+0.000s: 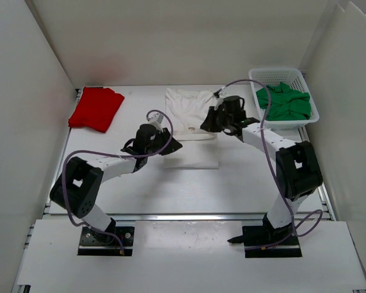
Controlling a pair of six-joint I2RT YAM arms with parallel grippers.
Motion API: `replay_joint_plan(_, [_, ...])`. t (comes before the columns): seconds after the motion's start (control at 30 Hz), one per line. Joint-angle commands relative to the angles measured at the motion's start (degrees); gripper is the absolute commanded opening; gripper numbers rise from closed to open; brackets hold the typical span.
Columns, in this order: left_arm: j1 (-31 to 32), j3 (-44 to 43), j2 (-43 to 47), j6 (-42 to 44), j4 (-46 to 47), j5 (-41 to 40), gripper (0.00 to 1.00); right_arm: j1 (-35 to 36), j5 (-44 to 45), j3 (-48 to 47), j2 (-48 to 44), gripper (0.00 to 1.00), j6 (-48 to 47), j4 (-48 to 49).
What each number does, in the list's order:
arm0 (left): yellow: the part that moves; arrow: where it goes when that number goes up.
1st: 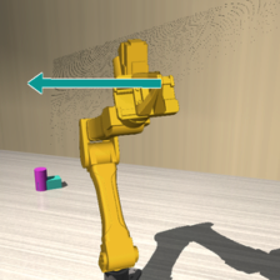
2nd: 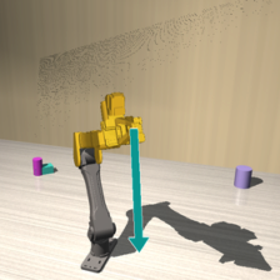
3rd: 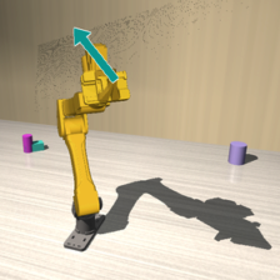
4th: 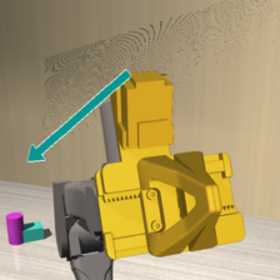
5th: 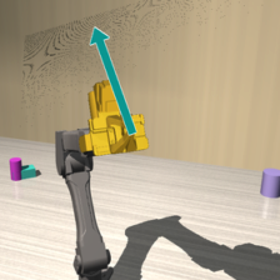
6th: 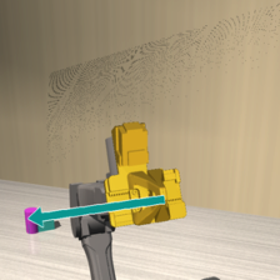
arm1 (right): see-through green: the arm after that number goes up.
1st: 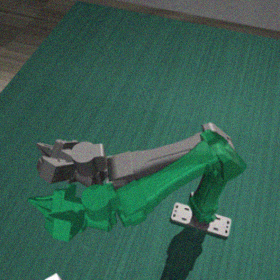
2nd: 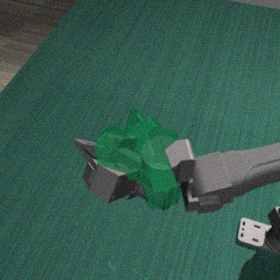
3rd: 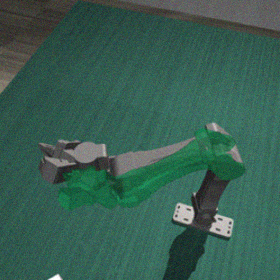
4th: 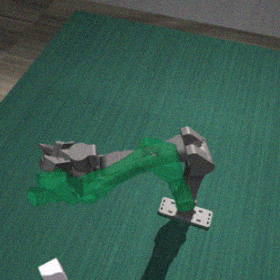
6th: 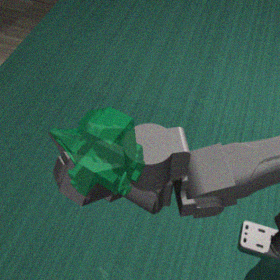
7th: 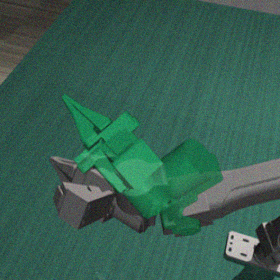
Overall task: Fold and stack the t-shirts
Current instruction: Fold the folded rectangular tshirt in 1/3 of the way
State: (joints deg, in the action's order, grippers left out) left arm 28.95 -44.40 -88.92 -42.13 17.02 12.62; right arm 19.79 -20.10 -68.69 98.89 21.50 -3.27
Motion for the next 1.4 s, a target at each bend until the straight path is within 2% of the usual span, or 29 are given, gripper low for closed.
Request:
replay_joint_plan(0.0, [1.02,2.83,-3.88,-0.41,1.70,0.46,0.27,5.42,2.25,-0.83,4.71,0.00,-3.30,-0.86])
replay_joint_plan(0.17, [0.58,6.60,-5.82,-0.23,4.07,-0.32,0.26,9.21,2.78,-6.80,11.67,0.00,-4.80,-2.97])
replay_joint_plan(0.33, [0.41,11.70,-5.21,-0.94,6.98,0.03,0.26,9.47,3.57,-10.32,17.90,0.00,-4.45,-3.59])
replay_joint_plan(0.47, [0.93,14.34,-4.77,-0.58,7.94,-0.05,0.27,8.60,6.64,-10.51,19.41,0.00,-3.75,-0.78])
replay_joint_plan(0.53, [1.20,15.22,-4.33,0.02,8.47,-0.14,0.28,7.55,7.79,-9.97,19.76,0.00,-2.87,4.39])
replay_joint_plan(0.7, [0.41,16.36,-2.93,0.03,7.86,0.47,0.27,5.26,11.40,-19.02,24.50,0.01,-1.55,4.41])
replay_joint_plan(0.8, [0.41,16.01,-0.99,0.12,6.63,0.74,0.28,3.94,9.64,-25.88,25.66,0.00,-1.37,-1.20])
replay_joint_plan(0.93, [-0.48,14.00,2.26,-0.14,4.87,0.91,0.30,4.38,7.89,-20.37,17.15,0.00,-3.04,-2.87])
replay_joint_plan(1.07, [-0.65,10.75,2.27,-0.06,3.20,1.52,0.30,4.82,2.99,-6.77,7.04,0.00,-0.24,-0.79])
replay_joint_plan(1.1, [-0.13,10.39,2.44,-0.15,2.42,2.14,0.27,4.90,2.00,-1.68,4.49,0.00,0.90,0.96])
replay_joint_plan(1.23, [1.02,11.61,3.67,1.35,1.44,1.44,0.28,4.73,-0.11,15.65,-5.09,0.00,4.77,9.49])
replay_joint_plan(1.37, [0.06,13.73,1.40,0.91,3.55,1.70,0.27,2.72,-1.34,23.93,-7.92,0.00,5.75,11.70])
